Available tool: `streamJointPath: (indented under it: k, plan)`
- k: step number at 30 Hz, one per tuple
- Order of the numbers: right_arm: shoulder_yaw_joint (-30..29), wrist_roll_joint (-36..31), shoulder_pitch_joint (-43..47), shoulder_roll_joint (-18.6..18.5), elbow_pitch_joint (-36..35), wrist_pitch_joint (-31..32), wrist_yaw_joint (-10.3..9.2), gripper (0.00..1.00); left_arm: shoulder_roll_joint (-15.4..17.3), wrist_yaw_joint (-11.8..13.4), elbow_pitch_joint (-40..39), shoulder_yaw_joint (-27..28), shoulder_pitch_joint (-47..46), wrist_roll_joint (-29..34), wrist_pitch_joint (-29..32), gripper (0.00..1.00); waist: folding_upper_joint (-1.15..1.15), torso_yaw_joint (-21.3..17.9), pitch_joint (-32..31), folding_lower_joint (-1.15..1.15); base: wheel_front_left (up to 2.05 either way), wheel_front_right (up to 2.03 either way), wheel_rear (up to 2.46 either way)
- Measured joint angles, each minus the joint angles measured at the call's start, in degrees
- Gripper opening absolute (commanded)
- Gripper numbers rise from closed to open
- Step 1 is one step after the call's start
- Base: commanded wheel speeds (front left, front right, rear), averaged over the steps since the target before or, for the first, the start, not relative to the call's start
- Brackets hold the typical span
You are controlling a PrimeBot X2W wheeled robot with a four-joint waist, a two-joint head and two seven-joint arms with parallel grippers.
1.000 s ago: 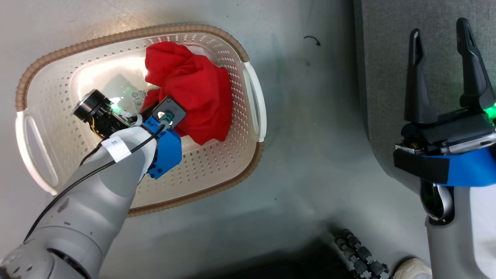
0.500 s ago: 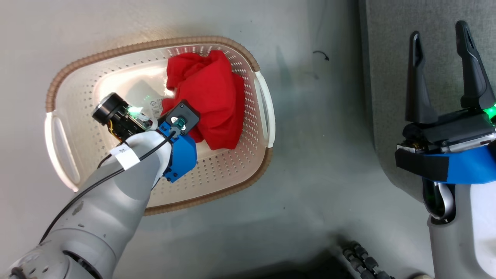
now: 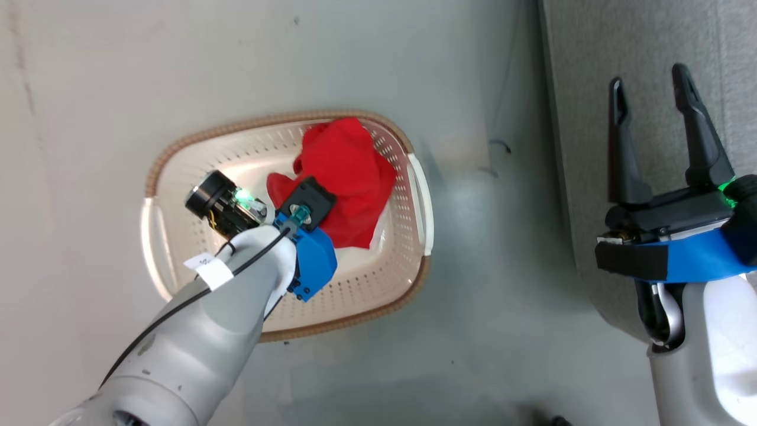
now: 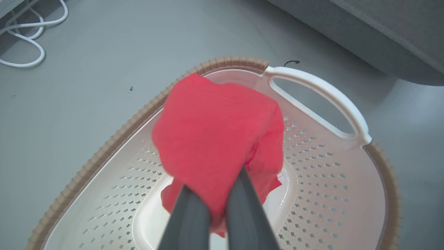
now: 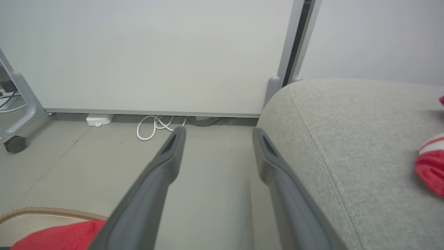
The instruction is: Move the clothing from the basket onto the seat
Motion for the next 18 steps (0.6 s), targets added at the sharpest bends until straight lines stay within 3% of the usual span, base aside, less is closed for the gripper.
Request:
streamJointPath:
  k: [18]
  plan:
    - [0.4,0.8,6.5,-0.5,6.1,0.0,0.0,1.0,3.5,1.4,-18.4,10.4,11.6,2.2,0.0,0.0,0.0,3.8,-18.2,-0.01,0.0,0.0,0.0]
